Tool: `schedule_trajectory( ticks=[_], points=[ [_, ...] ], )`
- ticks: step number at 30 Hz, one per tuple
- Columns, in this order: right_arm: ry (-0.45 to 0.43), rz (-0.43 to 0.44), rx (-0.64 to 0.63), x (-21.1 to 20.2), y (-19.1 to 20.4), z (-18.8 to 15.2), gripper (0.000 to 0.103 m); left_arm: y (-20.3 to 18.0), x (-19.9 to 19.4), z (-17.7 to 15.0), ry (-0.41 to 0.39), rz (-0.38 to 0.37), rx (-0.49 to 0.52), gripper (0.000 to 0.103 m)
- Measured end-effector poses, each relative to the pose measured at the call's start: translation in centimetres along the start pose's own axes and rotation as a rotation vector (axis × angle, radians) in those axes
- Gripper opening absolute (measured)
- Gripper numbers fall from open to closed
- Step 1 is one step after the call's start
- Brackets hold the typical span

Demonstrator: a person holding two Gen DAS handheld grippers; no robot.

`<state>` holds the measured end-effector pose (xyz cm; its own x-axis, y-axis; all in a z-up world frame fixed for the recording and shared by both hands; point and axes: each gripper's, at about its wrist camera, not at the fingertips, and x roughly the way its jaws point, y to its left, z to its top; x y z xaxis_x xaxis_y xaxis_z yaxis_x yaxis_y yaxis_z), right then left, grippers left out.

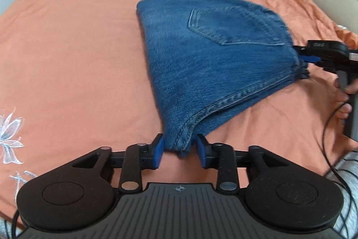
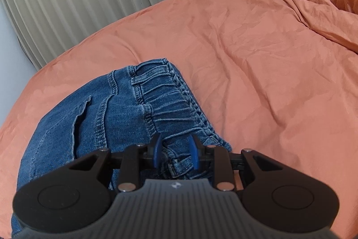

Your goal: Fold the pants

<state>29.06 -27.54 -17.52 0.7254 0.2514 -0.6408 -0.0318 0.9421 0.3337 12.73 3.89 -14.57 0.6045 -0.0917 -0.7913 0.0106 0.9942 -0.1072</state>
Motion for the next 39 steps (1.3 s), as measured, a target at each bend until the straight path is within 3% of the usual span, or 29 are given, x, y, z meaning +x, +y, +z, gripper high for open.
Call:
schedule_trajectory(
  ticks=[2,5,7,8,10,11,13,17,21,28,34,39],
  points=[
    [-0.017,-0.002,-0.001,-0.6,0.1,0.0,0.024,0.3,-1.0,0.1,-0.018,-0.024,-0.019,0.046],
    [-0.062,0.004,0.005,-2.4,0.2,-0.2,0.036,1.7,-2.3,1.0,-0.051,-0.067,-0.089,0.053],
    [-0.086,0.034,0.043,-3.6,-0.1,-0.4,0.075,2.7,-2.7,1.8,-0.074,-0.094,-0.147,0.057],
    [-0.094,0.046,0.061,-4.1,-0.1,-0.5,0.078,3.1,-2.6,2.4,-0.085,-0.102,-0.170,0.058],
    [-0.093,0.055,0.097,-4.9,-0.3,-0.8,0.079,4.1,-2.3,3.4,-0.098,-0.109,-0.213,0.061],
    [-0.080,0.056,0.127,-5.0,-0.6,-1.0,0.080,4.6,-2.0,4.0,-0.108,-0.117,-0.244,0.069],
    [-0.033,0.064,0.213,-4.6,-1.4,-1.3,0.081,5.9,-1.2,5.2,-0.125,-0.142,-0.307,0.076],
    [0.060,0.106,0.395,-3.3,-3.5,-2.0,0.081,8.0,0.9,7.5,-0.121,-0.168,-0.375,0.076],
    [0.101,0.119,0.473,-1.9,-4.0,-2.6,0.081,9.9,3.2,8.9,-0.129,-0.201,-0.451,0.076],
    [0.104,0.166,0.537,0.0,-4.1,-2.9,0.082,11.6,8.0,9.0,-0.100,-0.279,-0.558,0.076],
    [0.072,0.205,0.662,1.1,-5.7,-2.9,0.082,11.8,10.6,9.5,-0.097,-0.336,-0.589,0.076],
    [0.051,0.184,0.663,1.9,-5.8,-2.5,0.074,11.4,12.2,10.3,-0.106,-0.349,-0.579,0.076]
  ],
)
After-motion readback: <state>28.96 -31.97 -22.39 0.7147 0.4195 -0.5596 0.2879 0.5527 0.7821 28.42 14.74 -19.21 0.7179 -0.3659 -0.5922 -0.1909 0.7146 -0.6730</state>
